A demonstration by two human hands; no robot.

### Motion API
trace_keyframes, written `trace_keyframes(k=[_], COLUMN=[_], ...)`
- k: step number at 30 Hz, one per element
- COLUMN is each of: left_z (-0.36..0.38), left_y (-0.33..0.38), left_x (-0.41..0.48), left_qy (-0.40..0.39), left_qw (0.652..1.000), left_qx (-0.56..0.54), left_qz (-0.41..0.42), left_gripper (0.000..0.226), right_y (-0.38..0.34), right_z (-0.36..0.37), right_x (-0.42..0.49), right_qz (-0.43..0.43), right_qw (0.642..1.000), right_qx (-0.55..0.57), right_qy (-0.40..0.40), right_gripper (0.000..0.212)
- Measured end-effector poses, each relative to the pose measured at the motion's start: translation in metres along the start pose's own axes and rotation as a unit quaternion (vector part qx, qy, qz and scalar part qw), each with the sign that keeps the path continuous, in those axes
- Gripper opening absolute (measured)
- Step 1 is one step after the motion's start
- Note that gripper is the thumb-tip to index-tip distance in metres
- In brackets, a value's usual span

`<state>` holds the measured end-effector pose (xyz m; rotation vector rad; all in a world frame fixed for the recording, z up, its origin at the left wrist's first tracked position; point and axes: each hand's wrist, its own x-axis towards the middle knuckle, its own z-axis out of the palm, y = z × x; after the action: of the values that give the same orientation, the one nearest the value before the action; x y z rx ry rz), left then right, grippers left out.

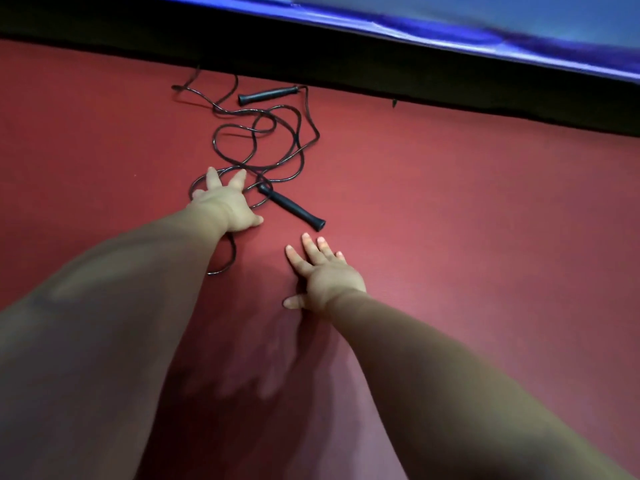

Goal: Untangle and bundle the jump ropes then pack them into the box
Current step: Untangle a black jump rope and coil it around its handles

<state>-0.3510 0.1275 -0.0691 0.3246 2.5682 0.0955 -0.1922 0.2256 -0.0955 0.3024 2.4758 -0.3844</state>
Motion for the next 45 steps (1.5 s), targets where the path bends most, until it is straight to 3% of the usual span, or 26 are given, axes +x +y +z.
trace_keyframes(k=[4, 8, 12, 14, 16, 18, 21, 24, 27, 29, 31, 33, 35, 38, 39, 41, 45], left_z=[0.002, 0.01, 0.016, 0.02, 0.024, 0.026, 0.024, 0.028, 0.035, 0.024, 0.008, -0.001, -0.001, 0.014, 0.021, 0.033, 0.046], left_y=[0.001, -0.002, -0.005, -0.013, -0.019, -0.024, -0.026, -0.025, -0.023, -0.028, -0.032, -0.028, -0.009, 0.033, 0.045, 0.06, 0.065], left_x=[0.01, 0.002, -0.026, -0.042, -0.058, -0.079, -0.113, -0.141, -0.161, -0.167, -0.163, -0.147, -0.134, -0.132, -0.132, -0.129, -0.12], left_qy=[0.008, 0.047, 0.02, -0.016, -0.048, -0.087, -0.186, -0.313, -0.446, -0.487, -0.433, -0.282, -0.137, -0.099, -0.1, -0.075, -0.067], left_qw=[0.999, 0.998, 0.991, 0.992, 0.989, 0.977, 0.929, 0.867, 0.83, 0.839, 0.889, 0.953, 0.964, 0.945, 0.945, 0.975, 0.992], left_qx=[-0.025, 0.006, 0.103, 0.107, 0.116, 0.137, 0.182, 0.225, 0.199, 0.158, 0.085, -0.077, -0.219, -0.311, -0.311, -0.201, 0.013], left_qz=[-0.028, 0.045, 0.085, 0.069, 0.075, 0.136, 0.261, 0.317, 0.271, 0.185, 0.124, 0.083, 0.057, 0.035, 0.032, 0.054, 0.105], left_gripper=[0.085, 0.038, 0.048, 0.055, 0.055, 0.051, 0.055, 0.057, 0.053, 0.044, 0.034, 0.032, 0.029, 0.03, 0.041, 0.063, 0.054], right_y=[0.002, 0.004, 0.001, -0.002, -0.004, -0.003, 0.005, 0.009, 0.015, 0.019, 0.022, 0.022, 0.019, 0.009, 0.006, 0.0, 0.0], right_z=[0.004, 0.005, 0.001, -0.004, -0.006, -0.006, -0.007, -0.001, 0.018, 0.024, 0.025, 0.026, 0.03, 0.033, 0.034, 0.035, 0.038], right_x=[0.0, 0.0, -0.002, -0.007, -0.015, -0.024, -0.037, -0.051, -0.075, -0.097, -0.119, -0.138, -0.149, -0.153, -0.153, -0.154, -0.154], right_qz=[-0.002, -0.004, 0.011, 0.032, 0.071, 0.092, 0.102, 0.065, 0.013, 0.001, -0.023, -0.051, -0.081, -0.115, -0.124, -0.145, -0.173], right_qw=[1.0, 1.0, 0.999, 0.991, 0.958, 0.937, 0.977, 0.982, 0.977, 0.987, 0.994, 0.994, 0.99, 0.982, 0.979, 0.973, 0.969], right_qx=[0.009, 0.012, 0.04, 0.087, 0.129, 0.152, 0.072, -0.117, -0.179, -0.129, -0.073, -0.071, -0.094, -0.139, -0.148, -0.161, -0.165], right_qy=[0.009, 0.02, 0.02, 0.095, 0.244, 0.301, 0.171, 0.131, 0.113, 0.092, 0.073, 0.063, 0.061, 0.063, 0.068, 0.076, 0.064], right_gripper=[0.094, 0.095, 0.087, 0.06, 0.032, 0.036, 0.056, 0.042, 0.038, 0.034, 0.032, 0.032, 0.033, 0.035, 0.037, 0.038, 0.04])
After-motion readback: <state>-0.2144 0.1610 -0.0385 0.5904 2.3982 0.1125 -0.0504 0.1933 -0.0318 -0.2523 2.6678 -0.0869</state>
